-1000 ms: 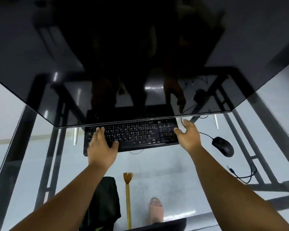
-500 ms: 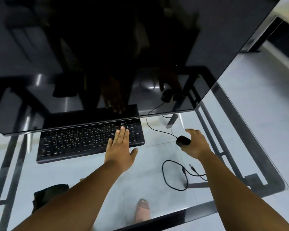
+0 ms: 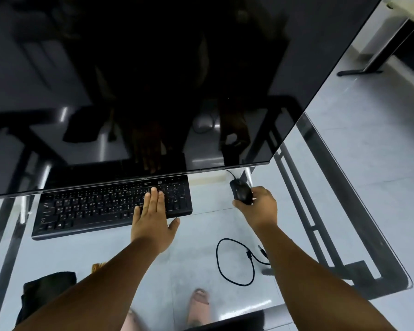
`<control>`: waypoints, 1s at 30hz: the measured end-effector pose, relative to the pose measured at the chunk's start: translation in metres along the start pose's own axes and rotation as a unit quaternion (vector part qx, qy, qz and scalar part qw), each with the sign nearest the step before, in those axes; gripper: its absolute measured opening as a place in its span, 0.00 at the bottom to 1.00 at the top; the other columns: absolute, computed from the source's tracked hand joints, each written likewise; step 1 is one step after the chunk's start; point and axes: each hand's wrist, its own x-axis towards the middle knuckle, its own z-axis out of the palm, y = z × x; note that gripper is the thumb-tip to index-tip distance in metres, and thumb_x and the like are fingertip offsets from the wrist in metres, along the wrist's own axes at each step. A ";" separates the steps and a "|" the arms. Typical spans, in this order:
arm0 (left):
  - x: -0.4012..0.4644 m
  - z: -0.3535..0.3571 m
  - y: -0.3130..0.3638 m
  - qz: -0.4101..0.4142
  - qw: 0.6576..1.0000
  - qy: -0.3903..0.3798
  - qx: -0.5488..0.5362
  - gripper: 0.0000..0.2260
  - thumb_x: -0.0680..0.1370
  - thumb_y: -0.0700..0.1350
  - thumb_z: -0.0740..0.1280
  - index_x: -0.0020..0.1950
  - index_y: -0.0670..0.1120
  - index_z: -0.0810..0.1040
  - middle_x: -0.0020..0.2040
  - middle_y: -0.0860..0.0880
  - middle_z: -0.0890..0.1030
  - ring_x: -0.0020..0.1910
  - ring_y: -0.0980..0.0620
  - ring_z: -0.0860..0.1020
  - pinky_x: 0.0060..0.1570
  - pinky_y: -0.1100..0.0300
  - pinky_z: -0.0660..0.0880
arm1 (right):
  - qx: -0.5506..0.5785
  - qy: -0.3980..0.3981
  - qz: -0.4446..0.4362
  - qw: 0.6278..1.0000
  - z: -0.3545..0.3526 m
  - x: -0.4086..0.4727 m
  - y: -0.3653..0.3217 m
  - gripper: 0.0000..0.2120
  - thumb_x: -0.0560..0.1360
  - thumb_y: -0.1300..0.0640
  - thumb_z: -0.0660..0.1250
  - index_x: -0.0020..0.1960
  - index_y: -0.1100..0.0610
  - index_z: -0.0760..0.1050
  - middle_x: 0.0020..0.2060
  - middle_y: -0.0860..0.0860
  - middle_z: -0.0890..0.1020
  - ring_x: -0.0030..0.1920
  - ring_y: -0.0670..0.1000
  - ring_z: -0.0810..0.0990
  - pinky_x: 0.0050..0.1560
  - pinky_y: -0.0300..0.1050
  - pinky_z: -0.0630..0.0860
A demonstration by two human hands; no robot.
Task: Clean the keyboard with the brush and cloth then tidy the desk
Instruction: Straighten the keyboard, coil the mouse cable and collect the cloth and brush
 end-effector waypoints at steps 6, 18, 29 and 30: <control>0.003 0.003 -0.001 0.001 1.000 0.001 -0.001 0.38 0.80 0.63 0.52 0.78 0.45 0.35 0.78 0.49 0.31 0.78 0.50 0.35 0.76 0.51 0.42 | 0.019 0.026 0.036 0.999 0.019 0.023 -0.023 0.23 0.64 0.48 0.78 0.53 0.54 0.74 0.50 0.49 0.76 0.45 0.51 0.76 0.45 0.43 0.73; 0.007 0.004 -0.006 0.006 1.000 0.012 -0.019 0.38 0.80 0.63 0.53 0.79 0.46 0.36 0.78 0.49 0.32 0.78 0.50 0.36 0.76 0.51 0.43 | 0.010 0.029 0.029 0.999 0.029 0.032 -0.025 0.29 0.63 0.43 0.78 0.57 0.55 0.73 0.55 0.50 0.76 0.52 0.53 0.78 0.53 0.51 0.78; -0.021 0.004 -0.015 0.082 0.983 0.081 -0.145 0.22 0.79 0.50 0.65 0.72 0.47 0.70 0.72 0.47 0.70 0.70 0.46 0.67 0.69 0.53 0.65 | -0.080 -0.366 -0.101 0.922 -0.011 -0.025 0.007 0.13 0.63 0.51 0.80 0.46 0.48 0.80 0.39 0.44 0.81 0.35 0.42 0.76 0.39 0.35 0.73; -0.023 0.005 -0.015 0.085 0.980 0.089 -0.157 0.20 0.78 0.48 0.66 0.70 0.47 0.73 0.68 0.48 0.73 0.67 0.47 0.69 0.66 0.54 0.68 | -0.113 -0.358 -0.112 0.920 -0.010 -0.025 0.008 0.13 0.63 0.51 0.80 0.45 0.48 0.80 0.39 0.45 0.81 0.35 0.42 0.76 0.38 0.34 0.73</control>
